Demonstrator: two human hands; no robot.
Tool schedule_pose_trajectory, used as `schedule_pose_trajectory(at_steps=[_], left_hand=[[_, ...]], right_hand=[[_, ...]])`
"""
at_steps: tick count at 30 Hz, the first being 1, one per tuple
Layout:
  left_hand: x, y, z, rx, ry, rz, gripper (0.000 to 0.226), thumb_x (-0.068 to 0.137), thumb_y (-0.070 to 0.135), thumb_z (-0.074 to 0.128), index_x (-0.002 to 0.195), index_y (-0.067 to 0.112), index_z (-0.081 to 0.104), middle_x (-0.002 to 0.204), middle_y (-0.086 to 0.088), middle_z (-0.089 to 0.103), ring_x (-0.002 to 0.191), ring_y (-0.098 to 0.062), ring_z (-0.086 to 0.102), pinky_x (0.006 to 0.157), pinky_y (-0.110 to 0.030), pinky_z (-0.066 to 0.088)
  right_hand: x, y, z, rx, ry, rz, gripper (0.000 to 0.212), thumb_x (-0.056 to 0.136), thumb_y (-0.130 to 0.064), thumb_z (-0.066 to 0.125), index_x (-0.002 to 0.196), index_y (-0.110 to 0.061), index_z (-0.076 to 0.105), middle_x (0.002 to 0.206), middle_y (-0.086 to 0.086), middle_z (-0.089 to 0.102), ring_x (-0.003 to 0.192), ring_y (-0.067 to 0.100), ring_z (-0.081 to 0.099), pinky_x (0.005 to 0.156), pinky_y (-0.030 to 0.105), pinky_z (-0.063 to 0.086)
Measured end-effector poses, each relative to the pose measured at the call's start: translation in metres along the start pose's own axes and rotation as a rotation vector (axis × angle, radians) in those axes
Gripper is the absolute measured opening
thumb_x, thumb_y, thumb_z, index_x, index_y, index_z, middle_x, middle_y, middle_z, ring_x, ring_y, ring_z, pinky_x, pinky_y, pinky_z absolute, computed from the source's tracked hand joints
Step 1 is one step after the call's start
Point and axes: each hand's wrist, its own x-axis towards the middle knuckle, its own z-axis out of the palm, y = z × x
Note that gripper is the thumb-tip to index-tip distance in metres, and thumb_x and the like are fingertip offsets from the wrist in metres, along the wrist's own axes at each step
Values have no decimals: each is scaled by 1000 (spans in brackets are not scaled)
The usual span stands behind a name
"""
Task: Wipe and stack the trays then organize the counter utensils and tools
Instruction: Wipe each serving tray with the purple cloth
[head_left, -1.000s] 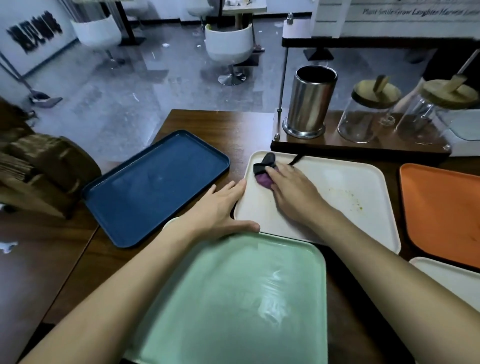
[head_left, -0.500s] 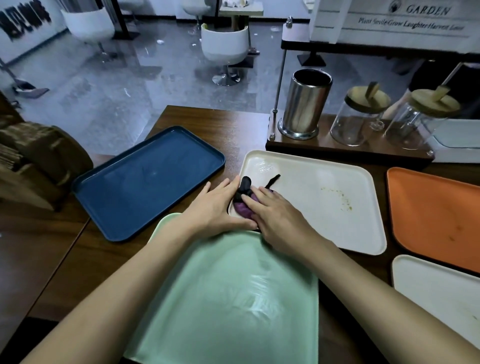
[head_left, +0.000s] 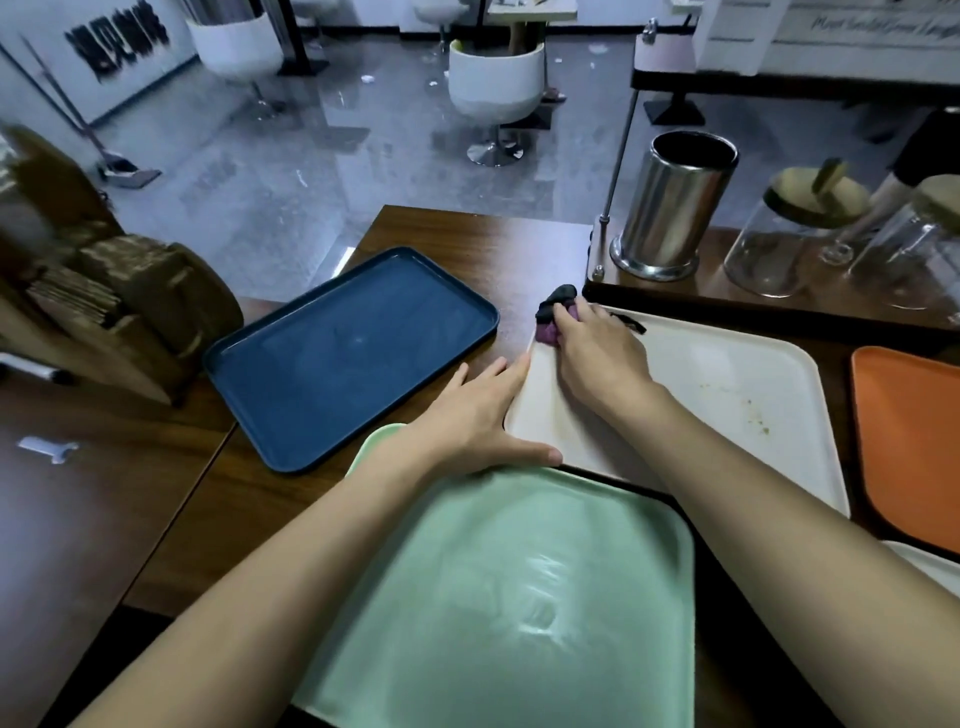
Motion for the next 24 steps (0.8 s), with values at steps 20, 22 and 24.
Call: schedule_pose_trajectory(at_steps=[20, 22, 24], left_hand=[[3, -8, 4, -52, 18, 2, 134, 63, 83, 64, 162, 29, -7, 169, 6, 19, 156, -10, 3, 126, -43, -4], [5, -11, 4, -28, 5, 16, 131, 58, 89, 59, 163, 32, 3, 168, 8, 21, 156, -10, 1, 126, -46, -3], [6, -12, 3, 16, -5, 24, 132, 56, 93, 54, 162, 29, 9, 168, 8, 20, 156, -9, 0, 126, -47, -2]], right_hand=[[-96, 4, -1, 148, -157, -481, 48, 97, -23, 35, 141, -19, 56, 136, 6, 56, 120, 29, 46, 104, 41, 37], [-99, 4, -5, 154, -179, -487, 50, 97, -22, 36, 143, -20, 54, 133, 4, 56, 120, 27, 45, 103, 43, 37], [-103, 6, -8, 163, -195, -472, 50, 97, -26, 33, 144, -22, 52, 134, 1, 54, 121, 24, 44, 104, 43, 38]])
